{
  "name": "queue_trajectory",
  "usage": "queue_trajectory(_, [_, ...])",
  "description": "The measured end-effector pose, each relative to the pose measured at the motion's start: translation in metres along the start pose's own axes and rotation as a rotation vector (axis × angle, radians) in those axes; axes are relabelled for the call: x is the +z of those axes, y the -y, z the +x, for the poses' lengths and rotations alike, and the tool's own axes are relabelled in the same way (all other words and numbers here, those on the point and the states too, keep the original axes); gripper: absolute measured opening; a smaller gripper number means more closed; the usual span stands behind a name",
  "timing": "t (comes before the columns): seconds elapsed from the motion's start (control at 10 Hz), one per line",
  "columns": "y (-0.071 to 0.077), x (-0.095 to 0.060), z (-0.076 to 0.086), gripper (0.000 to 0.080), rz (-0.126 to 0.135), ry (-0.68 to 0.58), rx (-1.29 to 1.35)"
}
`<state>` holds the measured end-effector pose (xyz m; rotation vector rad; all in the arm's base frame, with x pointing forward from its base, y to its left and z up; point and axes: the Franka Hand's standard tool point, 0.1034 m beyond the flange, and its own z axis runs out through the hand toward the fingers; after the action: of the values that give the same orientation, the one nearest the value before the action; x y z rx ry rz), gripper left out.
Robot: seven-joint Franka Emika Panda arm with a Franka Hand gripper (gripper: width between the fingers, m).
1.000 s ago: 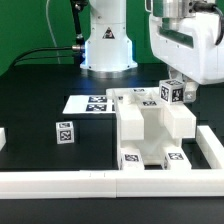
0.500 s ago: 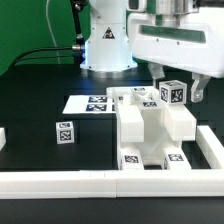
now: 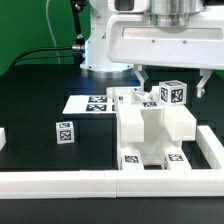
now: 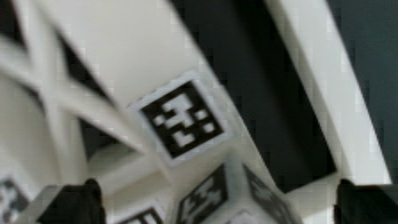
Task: Assemble chair
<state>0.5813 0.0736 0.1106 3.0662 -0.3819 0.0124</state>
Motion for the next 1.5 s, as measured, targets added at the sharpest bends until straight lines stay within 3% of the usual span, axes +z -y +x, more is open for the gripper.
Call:
queue_trajectory(0.1, [0.0036, -0.002, 0.0041, 0.0649, -0.003, -0.031, -0.114])
queue_trajectory(0.3, [0.0027, -0.0009, 0.0039, 0.0621, 0.0, -0.028, -0.056])
queue_trajectory(0.5, [0.0026, -0.0005, 0.0038, 0.0275, 0.001, -0.027, 0.039])
queue_trajectory(1.0, [0.0051, -0.0003, 0.0051, 0.028, 0.017, -0.029, 0.64])
queue_trajectory(1.1, [0.0063, -0.0003, 0.0056, 0.028, 0.04, -0.017, 0.793])
queue_trajectory(1.3, [0.0105, -0.0009, 0.0087, 0.0281, 0.111, 0.007, 1.07])
queue_trajectory(1.5, [0.012, -0.0007, 0.009, 0.0281, 0.149, 0.03, 1.303])
